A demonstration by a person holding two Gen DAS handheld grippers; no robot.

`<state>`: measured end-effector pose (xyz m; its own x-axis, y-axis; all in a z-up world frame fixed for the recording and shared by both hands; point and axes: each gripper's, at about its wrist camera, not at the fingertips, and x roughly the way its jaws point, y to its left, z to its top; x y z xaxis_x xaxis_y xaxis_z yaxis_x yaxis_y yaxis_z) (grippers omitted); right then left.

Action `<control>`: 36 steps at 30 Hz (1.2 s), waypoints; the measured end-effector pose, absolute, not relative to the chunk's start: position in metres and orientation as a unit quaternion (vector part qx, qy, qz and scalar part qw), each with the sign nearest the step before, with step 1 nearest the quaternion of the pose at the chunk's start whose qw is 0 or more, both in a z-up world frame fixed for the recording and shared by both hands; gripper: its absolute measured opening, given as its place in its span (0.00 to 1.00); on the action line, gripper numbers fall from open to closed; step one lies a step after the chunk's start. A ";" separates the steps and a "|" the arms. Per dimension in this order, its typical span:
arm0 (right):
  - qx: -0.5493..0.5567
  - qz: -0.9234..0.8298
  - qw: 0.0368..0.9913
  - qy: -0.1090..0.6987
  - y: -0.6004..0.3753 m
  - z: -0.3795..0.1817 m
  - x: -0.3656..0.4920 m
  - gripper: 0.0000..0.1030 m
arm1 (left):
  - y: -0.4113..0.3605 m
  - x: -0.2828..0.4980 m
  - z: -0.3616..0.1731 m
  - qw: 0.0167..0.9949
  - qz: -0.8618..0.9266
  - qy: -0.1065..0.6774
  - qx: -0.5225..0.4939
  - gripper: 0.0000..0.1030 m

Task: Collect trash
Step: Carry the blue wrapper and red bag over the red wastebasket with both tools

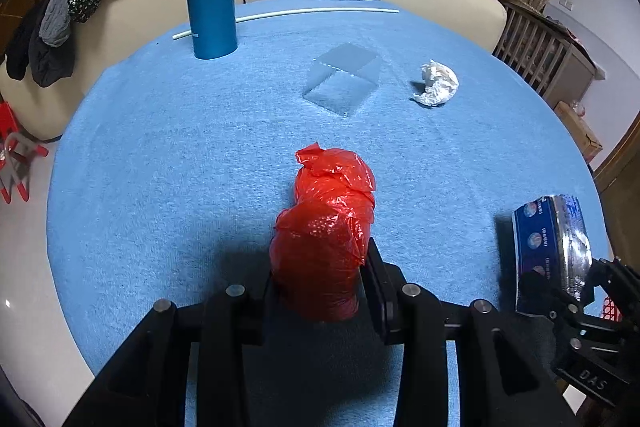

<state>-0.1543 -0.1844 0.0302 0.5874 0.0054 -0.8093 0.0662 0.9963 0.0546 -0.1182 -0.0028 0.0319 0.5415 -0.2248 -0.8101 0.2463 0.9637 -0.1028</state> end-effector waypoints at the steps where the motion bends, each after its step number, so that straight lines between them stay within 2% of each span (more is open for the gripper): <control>1: 0.041 -0.016 0.892 0.450 -0.184 0.033 -0.157 0.66 | -0.004 -0.119 0.032 0.878 -0.135 0.460 0.013 0.38; 36: 0.141 -0.024 0.902 0.407 -0.241 0.037 -0.201 0.66 | -0.067 -0.159 0.053 0.881 -0.156 0.437 0.088 0.38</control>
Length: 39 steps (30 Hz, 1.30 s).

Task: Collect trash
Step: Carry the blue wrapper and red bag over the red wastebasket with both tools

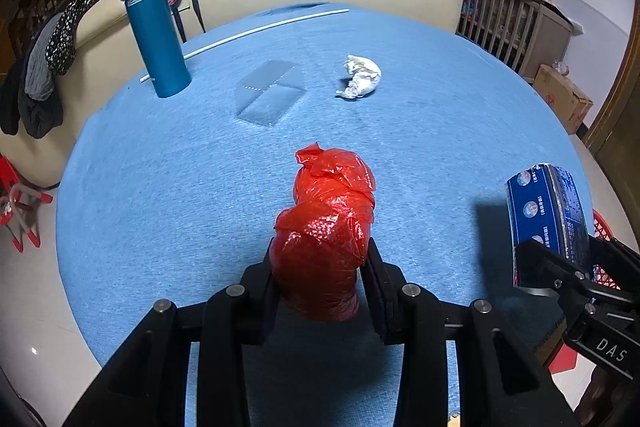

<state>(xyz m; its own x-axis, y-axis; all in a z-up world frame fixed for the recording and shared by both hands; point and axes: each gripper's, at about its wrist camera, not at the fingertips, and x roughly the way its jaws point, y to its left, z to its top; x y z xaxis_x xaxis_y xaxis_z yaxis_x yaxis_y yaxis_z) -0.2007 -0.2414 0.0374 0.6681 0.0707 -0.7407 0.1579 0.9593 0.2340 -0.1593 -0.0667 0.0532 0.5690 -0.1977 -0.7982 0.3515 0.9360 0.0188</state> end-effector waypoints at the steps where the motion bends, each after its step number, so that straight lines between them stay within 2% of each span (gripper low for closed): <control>1: 0.143 -0.025 0.903 0.405 -0.244 0.038 -0.202 0.66 | -0.069 -0.160 0.054 0.881 -0.157 0.437 0.091 0.38; 39: 0.265 -0.138 0.896 0.329 -0.374 0.040 -0.305 0.66 | -0.185 -0.231 0.074 0.861 -0.253 0.399 0.186 0.38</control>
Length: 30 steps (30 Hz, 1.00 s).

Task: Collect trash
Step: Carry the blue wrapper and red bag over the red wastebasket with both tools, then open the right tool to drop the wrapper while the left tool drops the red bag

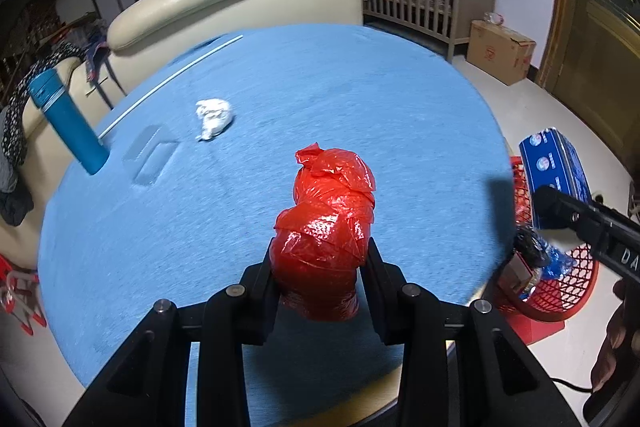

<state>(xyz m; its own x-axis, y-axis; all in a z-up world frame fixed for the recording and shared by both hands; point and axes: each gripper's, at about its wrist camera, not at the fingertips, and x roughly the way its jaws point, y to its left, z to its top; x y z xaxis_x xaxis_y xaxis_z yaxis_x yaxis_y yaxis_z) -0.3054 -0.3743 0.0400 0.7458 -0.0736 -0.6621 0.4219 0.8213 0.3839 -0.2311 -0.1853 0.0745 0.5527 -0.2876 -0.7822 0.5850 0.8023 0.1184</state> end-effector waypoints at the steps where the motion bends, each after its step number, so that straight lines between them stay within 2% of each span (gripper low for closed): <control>1: 0.267 -0.141 0.895 0.327 -0.378 0.040 -0.308 0.66 | -0.189 -0.233 0.074 0.860 -0.257 0.399 0.190 0.38; 30: 0.325 -0.219 0.861 0.323 -0.456 0.006 -0.374 0.66 | -0.262 -0.264 0.062 0.823 -0.324 0.395 0.247 0.38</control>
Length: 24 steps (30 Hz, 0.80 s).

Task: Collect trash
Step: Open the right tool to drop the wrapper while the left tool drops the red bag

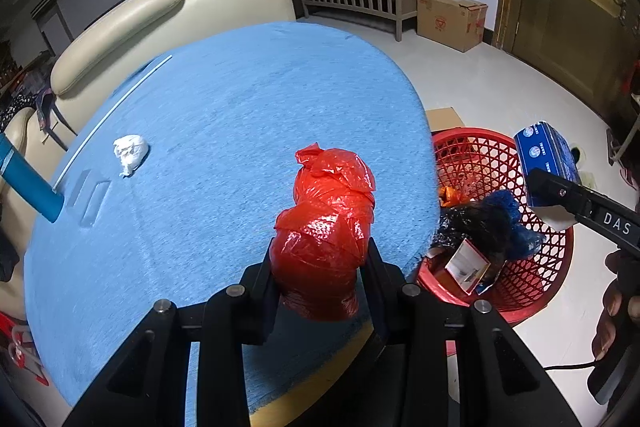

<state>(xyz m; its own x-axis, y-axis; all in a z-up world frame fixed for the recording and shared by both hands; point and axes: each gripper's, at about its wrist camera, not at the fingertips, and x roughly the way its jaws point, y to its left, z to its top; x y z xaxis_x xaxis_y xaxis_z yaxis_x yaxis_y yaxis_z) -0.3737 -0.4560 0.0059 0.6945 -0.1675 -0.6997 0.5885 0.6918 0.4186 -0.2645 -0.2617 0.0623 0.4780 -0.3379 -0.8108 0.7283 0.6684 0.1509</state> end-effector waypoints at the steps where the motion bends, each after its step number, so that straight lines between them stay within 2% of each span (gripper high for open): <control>1: 0.327 -0.221 0.860 0.324 -0.458 0.004 -0.375 0.66 | -0.263 -0.265 0.062 0.823 -0.325 0.395 0.248 0.38; 13: 0.341 -0.230 0.839 0.357 -0.470 -0.021 -0.384 0.66 | -0.285 -0.279 0.059 0.812 -0.345 0.391 0.261 0.38; 19: 0.353 -0.233 0.823 0.378 -0.474 -0.034 -0.386 0.68 | -0.299 -0.288 0.060 0.807 -0.357 0.386 0.269 0.38; 24: 0.374 -0.249 0.815 0.365 -0.484 -0.035 -0.398 0.73 | -0.311 -0.295 0.061 0.802 -0.369 0.381 0.276 0.38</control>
